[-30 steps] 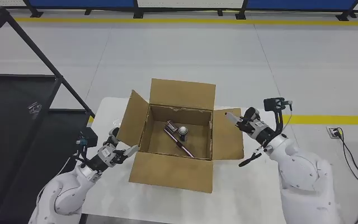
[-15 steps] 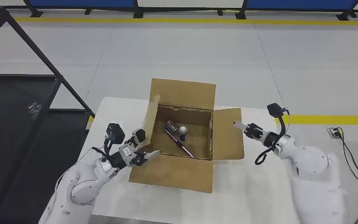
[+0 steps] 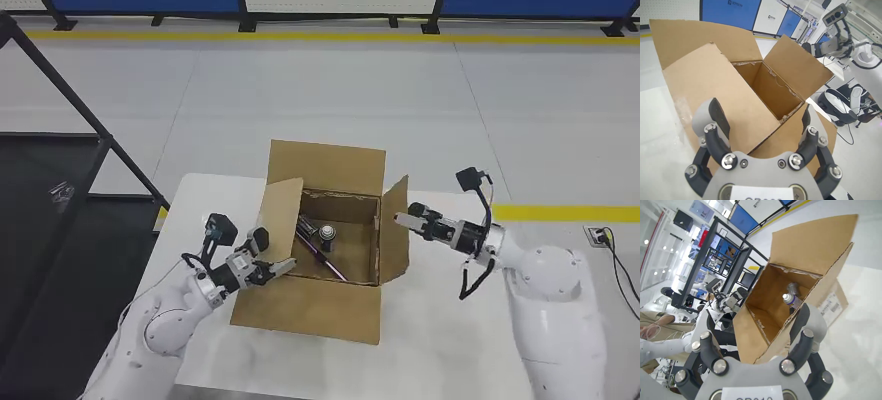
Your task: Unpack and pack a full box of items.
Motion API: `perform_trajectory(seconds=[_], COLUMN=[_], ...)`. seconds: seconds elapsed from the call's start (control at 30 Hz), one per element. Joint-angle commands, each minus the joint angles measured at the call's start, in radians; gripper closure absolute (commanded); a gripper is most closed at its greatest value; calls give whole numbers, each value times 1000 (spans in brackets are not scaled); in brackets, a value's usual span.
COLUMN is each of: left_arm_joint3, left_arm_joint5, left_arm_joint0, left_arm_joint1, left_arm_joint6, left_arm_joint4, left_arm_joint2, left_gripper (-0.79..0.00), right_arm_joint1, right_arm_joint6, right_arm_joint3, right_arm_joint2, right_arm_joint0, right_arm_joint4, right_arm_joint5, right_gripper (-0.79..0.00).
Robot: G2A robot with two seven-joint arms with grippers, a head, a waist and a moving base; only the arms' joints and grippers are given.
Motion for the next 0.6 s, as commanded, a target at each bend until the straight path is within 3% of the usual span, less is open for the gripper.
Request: perform_trajectory(seconds=[0.0,0.33,0.57], left_arm_joint3=[6,49,69], left_arm_joint5=[20,169,186], left_arm_joint0=[-6,-33,-45], left_arm_joint1=[-2,-15,-19], left_arm_joint6=[-2,18,24], left_arm_joint4=[-5,-36,-37], left_arm_joint2=[8,39,55], left_gripper=[-785,-785,-785], right_arm_joint1=[-2,-20,-29], right_arm_joint6=[-3,-121,-190], right_arm_joint3=[11,163,272], right_arm_joint2=[-45,-252,-326], right_arm_joint0=[22,127,168], right_arm_joint4=[10,-64,-73], right_arm_joint5=[0,-5,-28], right_gripper=[-785,-785,-785])
